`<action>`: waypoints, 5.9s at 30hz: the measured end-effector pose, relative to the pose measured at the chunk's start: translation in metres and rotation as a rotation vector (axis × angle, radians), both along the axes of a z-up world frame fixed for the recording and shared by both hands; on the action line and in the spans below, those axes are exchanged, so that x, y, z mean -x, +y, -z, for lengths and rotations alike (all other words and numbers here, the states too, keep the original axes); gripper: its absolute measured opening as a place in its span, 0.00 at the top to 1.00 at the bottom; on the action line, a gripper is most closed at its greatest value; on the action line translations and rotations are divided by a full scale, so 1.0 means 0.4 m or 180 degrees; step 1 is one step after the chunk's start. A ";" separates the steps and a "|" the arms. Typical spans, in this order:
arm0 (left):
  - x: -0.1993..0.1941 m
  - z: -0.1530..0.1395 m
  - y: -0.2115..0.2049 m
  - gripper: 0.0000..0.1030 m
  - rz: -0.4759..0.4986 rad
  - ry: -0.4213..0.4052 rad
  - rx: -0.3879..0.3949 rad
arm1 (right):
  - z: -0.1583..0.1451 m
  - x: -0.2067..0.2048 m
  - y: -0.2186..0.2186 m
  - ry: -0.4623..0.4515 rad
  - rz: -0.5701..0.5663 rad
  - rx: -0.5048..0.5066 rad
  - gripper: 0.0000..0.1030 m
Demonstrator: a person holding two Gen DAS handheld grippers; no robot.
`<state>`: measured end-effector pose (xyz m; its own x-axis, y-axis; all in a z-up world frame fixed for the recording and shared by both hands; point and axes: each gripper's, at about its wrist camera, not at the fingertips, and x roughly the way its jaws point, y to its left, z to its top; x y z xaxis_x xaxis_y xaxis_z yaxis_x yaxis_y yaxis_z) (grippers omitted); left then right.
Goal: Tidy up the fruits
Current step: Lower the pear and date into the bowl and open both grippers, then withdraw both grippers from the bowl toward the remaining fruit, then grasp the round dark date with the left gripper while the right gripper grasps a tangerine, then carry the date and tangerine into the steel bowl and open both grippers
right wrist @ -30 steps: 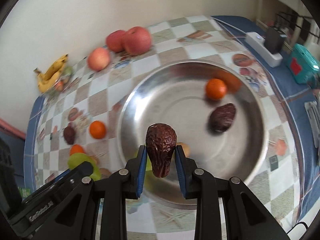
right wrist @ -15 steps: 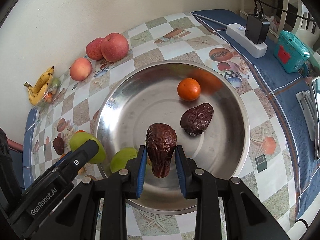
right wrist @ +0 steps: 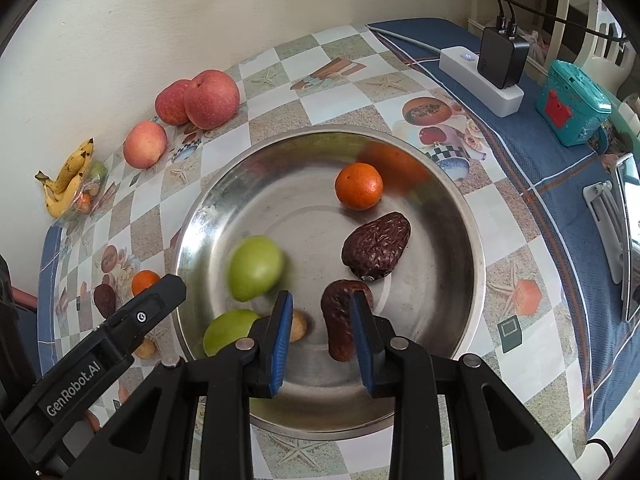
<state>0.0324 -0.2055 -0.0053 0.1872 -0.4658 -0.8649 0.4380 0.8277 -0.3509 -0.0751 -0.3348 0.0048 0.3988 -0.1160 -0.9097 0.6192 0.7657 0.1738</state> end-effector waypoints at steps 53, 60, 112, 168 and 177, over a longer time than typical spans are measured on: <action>-0.145 -0.042 0.332 0.00 -0.0762 -0.0626 -0.1392 | -0.004 -0.081 0.144 -0.0209 -0.0449 0.0408 0.08; -0.186 -0.044 0.433 0.00 -0.1055 -0.0435 -0.1071 | -0.044 -0.123 0.208 -0.0365 -0.0589 0.0416 0.08; -0.253 0.095 0.357 0.63 -0.0835 0.0064 -0.0284 | 0.086 -0.319 0.318 -0.0097 -0.1090 0.0021 0.67; 0.040 -0.042 -0.042 0.63 0.0452 -0.0615 -0.0025 | -0.056 -0.024 -0.015 -0.0277 0.0104 0.0021 0.67; 0.033 -0.023 -0.046 0.61 0.0446 -0.0629 -0.0064 | -0.046 -0.030 -0.015 -0.0221 0.0087 -0.0017 0.67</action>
